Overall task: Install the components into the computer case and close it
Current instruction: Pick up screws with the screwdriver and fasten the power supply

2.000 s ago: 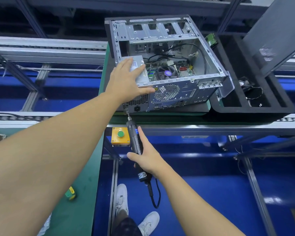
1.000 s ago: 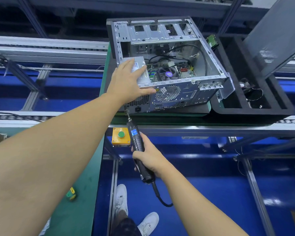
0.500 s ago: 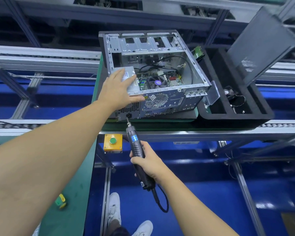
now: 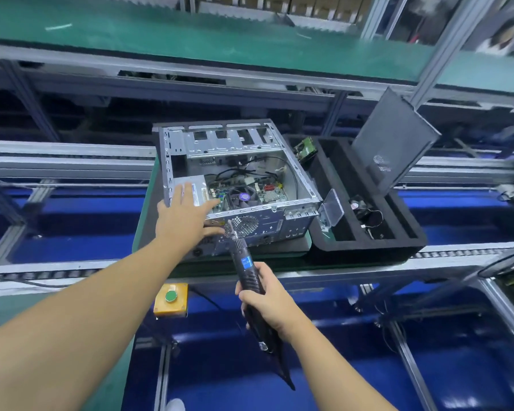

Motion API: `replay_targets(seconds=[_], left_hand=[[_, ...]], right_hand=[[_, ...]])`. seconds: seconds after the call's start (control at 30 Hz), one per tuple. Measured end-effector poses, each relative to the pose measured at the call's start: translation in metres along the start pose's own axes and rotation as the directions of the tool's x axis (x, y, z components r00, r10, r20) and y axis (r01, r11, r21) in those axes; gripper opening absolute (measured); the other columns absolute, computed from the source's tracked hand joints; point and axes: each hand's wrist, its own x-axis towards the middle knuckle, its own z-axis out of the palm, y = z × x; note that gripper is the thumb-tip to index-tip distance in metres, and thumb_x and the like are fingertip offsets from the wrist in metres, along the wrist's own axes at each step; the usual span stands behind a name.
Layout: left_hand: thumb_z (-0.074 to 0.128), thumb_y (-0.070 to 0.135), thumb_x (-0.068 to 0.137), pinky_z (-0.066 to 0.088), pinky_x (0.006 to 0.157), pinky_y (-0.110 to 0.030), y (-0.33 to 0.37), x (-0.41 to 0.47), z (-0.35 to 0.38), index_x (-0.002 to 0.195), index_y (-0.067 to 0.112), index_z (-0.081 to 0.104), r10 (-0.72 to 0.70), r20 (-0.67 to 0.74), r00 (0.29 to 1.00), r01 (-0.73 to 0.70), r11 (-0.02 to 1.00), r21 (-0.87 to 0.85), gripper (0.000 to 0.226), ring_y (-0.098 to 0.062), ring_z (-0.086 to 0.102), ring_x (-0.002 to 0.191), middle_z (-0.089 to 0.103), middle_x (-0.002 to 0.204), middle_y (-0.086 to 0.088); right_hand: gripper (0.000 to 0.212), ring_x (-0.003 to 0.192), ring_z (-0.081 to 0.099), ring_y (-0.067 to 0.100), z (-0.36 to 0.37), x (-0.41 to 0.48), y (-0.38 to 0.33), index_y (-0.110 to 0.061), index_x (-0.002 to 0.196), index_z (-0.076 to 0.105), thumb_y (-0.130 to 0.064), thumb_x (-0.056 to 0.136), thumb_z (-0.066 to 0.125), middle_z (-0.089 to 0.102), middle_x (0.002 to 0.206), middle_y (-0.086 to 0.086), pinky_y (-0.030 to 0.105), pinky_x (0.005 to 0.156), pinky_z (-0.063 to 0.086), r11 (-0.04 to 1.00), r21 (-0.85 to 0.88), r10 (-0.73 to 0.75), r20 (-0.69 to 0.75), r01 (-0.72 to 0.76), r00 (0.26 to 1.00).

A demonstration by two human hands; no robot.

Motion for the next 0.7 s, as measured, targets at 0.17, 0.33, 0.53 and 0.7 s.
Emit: replay_targets(seconds=[0.17,0.33,0.53,0.7], left_hand=[[0.026,0.09,0.062,0.036,0.103,-0.064,-0.011,0.007,-0.004,0.136,0.051,0.037,0.046,0.036,0.998,-0.047,0.999,0.021,0.084,-0.036,0.009,0.149,0.017,0.16,-0.017],[0.031,0.088,0.065,0.037,0.102,-0.062,-0.037,0.027,-0.004,0.134,0.05,0.04,0.111,0.03,0.993,-0.111,0.994,0.014,0.079,-0.033,0.007,0.15,0.016,0.16,-0.016],[0.029,0.09,0.061,0.038,0.102,-0.058,-0.057,0.05,0.002,0.132,0.053,0.042,0.141,-0.003,0.99,-0.141,0.989,0.036,0.082,-0.031,0.011,0.15,0.02,0.16,-0.013],[0.028,0.093,0.062,0.036,0.105,-0.055,-0.062,0.055,0.0,0.138,0.054,0.034,0.14,0.03,0.99,-0.14,0.99,0.015,0.085,-0.029,0.008,0.151,0.015,0.163,-0.011]], right_hand=[[0.038,0.06,0.054,0.022,-0.006,0.017,-0.015,-0.021,0.11,0.05,-0.022,0.076,0.068,0.063,0.094,0.003,0.034,0.05,0.052,0.99,0.115,-0.074,-0.049,0.079,0.996],[0.04,0.059,0.054,0.022,-0.014,0.035,-0.025,-0.023,0.112,0.051,-0.023,0.076,0.07,0.063,0.093,0.005,0.034,0.049,0.052,0.985,0.146,-0.083,-0.048,0.089,0.995],[0.038,0.06,0.054,0.023,-0.015,0.063,-0.034,-0.016,0.116,0.048,-0.014,0.082,0.065,0.064,0.096,0.005,0.035,0.05,0.052,0.981,0.169,-0.081,-0.058,0.09,0.995],[0.037,0.056,0.055,0.026,0.005,0.092,-0.056,-0.016,0.116,0.05,-0.009,0.082,0.064,0.064,0.094,0.007,0.034,0.047,0.052,0.977,0.189,-0.1,-0.016,0.102,0.995]])
